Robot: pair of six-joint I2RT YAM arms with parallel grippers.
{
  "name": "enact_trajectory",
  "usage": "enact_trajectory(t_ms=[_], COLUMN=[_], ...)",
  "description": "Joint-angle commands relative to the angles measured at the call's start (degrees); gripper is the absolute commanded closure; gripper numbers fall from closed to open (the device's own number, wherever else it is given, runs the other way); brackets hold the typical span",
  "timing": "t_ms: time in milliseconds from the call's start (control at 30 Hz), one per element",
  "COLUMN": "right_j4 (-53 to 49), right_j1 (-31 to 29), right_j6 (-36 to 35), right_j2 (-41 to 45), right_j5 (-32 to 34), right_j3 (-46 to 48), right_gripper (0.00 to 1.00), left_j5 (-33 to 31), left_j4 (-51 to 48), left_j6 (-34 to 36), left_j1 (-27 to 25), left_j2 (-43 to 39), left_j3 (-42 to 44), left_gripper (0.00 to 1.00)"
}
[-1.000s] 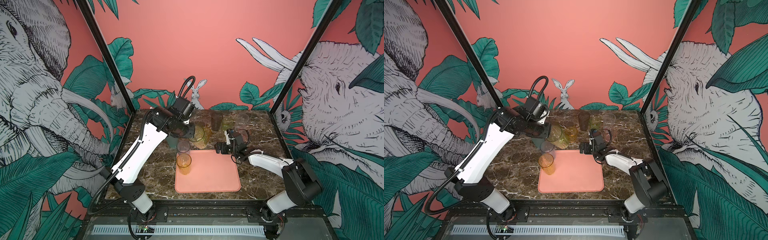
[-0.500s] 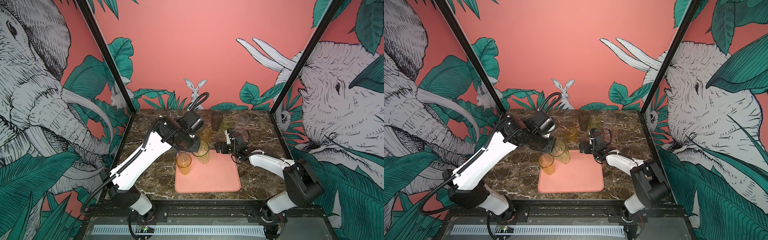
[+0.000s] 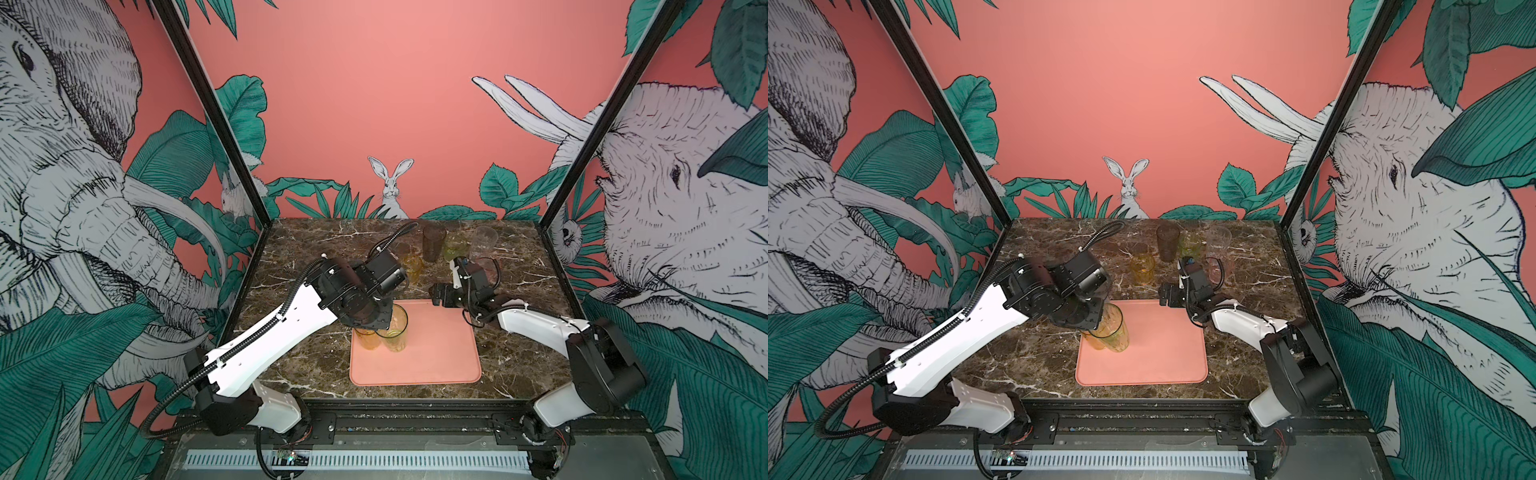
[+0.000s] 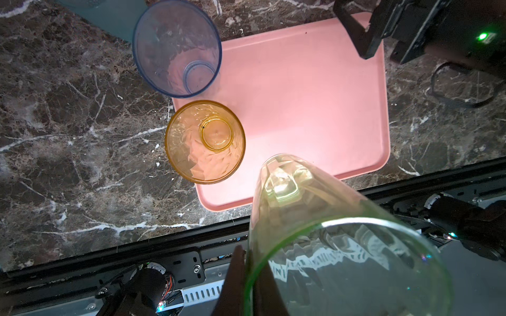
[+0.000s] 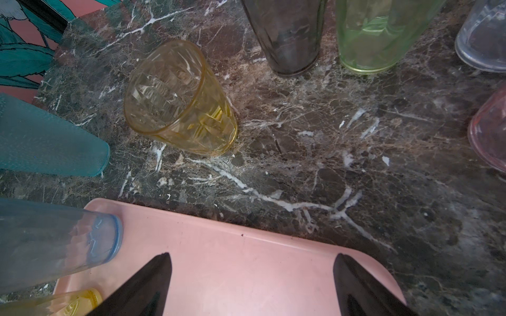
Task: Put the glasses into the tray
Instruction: 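Carry the green glass over the tray nearer the robot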
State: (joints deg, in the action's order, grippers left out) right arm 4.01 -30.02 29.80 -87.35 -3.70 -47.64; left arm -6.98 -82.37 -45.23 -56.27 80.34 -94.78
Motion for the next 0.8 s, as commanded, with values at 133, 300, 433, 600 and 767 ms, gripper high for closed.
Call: enact_trajectory(t_ms=[133, 300, 433, 600, 767], right_j4=[1.71, 1.79, 1.70, 1.79, 1.79], right_j1=[-0.30, -0.30, -0.30, -0.30, -0.31], right_j6=[0.26, 0.34, 0.34, 0.34, 0.42], right_j2=[0.86, 1.02, 0.83, 0.70, 0.43], right_j5=[0.01, -0.19, 0.03, -0.07, -0.23], right_j3=[0.65, 0.65, 0.70, 0.70, 0.61], right_gripper=[0.06, 0.06, 0.06, 0.06, 0.06], left_j5=[-3.12, -6.23, -4.36, -2.03, -0.56], left_j4=[0.20, 4.78, 7.66, 9.24, 13.04], left_j6=[-4.99, -2.46, -1.46, -2.32, -3.37], left_j1=[-2.08, -2.79, -2.79, -2.79, -2.79], left_j2=[-2.09, -3.76, -4.07, -4.75, -7.32], left_j3=[2.09, 5.81, 8.71, 12.47, 17.95], left_gripper=[1.00, 1.00, 1.00, 1.00, 1.00])
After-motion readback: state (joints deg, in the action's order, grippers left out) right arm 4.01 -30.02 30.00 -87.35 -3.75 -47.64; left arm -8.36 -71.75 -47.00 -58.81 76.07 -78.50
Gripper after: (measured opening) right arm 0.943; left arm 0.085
